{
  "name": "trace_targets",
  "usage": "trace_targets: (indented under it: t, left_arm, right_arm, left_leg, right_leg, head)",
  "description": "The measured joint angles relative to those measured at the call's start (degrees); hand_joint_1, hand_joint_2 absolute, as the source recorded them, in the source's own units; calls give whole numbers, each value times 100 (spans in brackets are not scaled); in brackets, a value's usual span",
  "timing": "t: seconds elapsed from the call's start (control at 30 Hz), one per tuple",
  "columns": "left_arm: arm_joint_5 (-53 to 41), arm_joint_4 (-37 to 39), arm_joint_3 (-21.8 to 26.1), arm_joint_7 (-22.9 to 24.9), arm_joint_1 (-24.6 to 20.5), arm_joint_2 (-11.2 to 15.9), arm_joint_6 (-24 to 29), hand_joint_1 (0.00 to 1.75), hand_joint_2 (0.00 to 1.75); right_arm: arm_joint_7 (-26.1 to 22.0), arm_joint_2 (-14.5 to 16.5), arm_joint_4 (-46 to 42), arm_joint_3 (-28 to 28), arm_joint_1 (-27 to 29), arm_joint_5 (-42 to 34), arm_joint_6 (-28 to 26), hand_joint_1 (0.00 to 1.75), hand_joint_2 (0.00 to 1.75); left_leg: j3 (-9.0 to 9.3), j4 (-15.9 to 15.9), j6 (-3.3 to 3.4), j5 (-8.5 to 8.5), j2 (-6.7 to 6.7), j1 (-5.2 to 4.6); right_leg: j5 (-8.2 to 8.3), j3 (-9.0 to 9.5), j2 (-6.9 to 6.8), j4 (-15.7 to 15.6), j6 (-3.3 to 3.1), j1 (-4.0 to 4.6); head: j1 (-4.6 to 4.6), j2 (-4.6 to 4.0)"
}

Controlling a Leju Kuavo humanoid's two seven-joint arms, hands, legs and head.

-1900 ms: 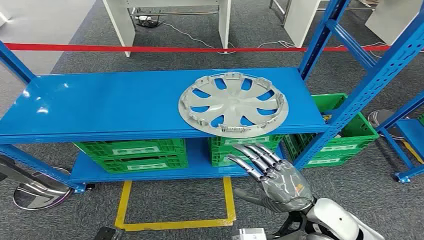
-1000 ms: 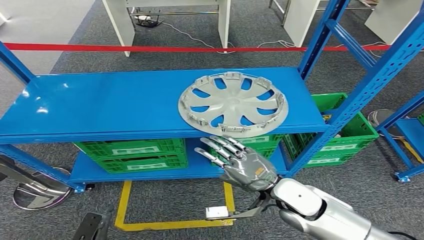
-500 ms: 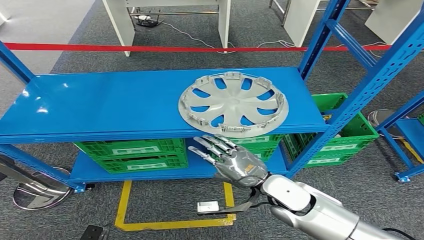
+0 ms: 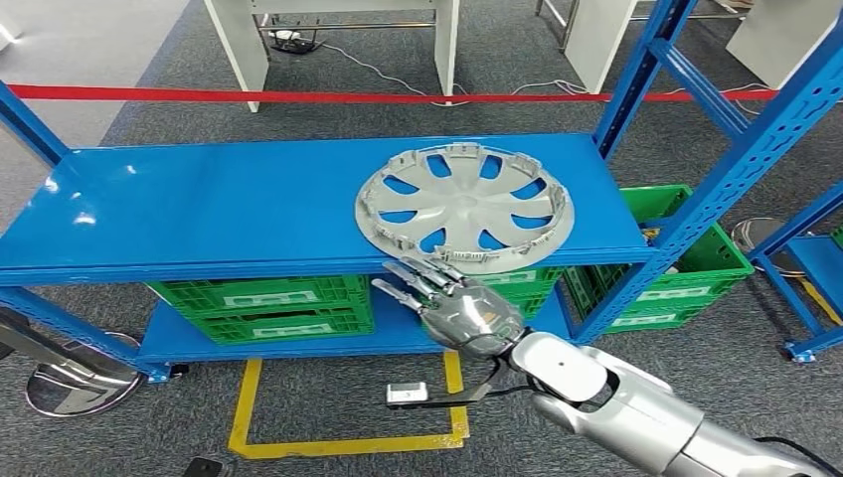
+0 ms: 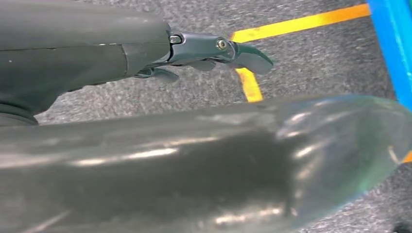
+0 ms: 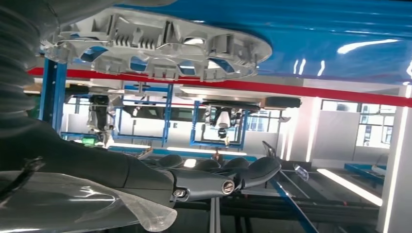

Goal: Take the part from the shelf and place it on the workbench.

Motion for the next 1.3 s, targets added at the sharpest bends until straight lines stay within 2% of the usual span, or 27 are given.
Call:
trace_targets:
  t: [0.6, 1.0, 1.3]
  left_arm:
    - [547, -287, -648, 285, 149, 143, 384, 0, 0]
    - [1085, -508, -1189, 285, 150, 366, 684, 0, 0]
    - [1096, -548, -1320, 285, 148, 425, 698, 0, 0]
  right_arm:
    - [201, 236, 712, -169, -86, 103, 89, 0, 175]
    - [541, 415, 1209, -386, -261, 225, 317, 0, 175]
    - [545, 456, 1347, -446, -333, 227, 325, 0, 175]
  left_leg:
    - [0, 0, 0, 1, 0, 0]
    - [1, 0, 0, 1, 0, 0]
    - [1, 0, 0, 1, 0, 0]
  right_leg:
    - [0, 0, 0, 0, 0, 0]
    - [1, -1, 1, 0, 0, 0]
    - [1, -1, 1, 0, 0, 0]
  head:
    - [-1, 0]
    - [-1, 0]
    - [-1, 0]
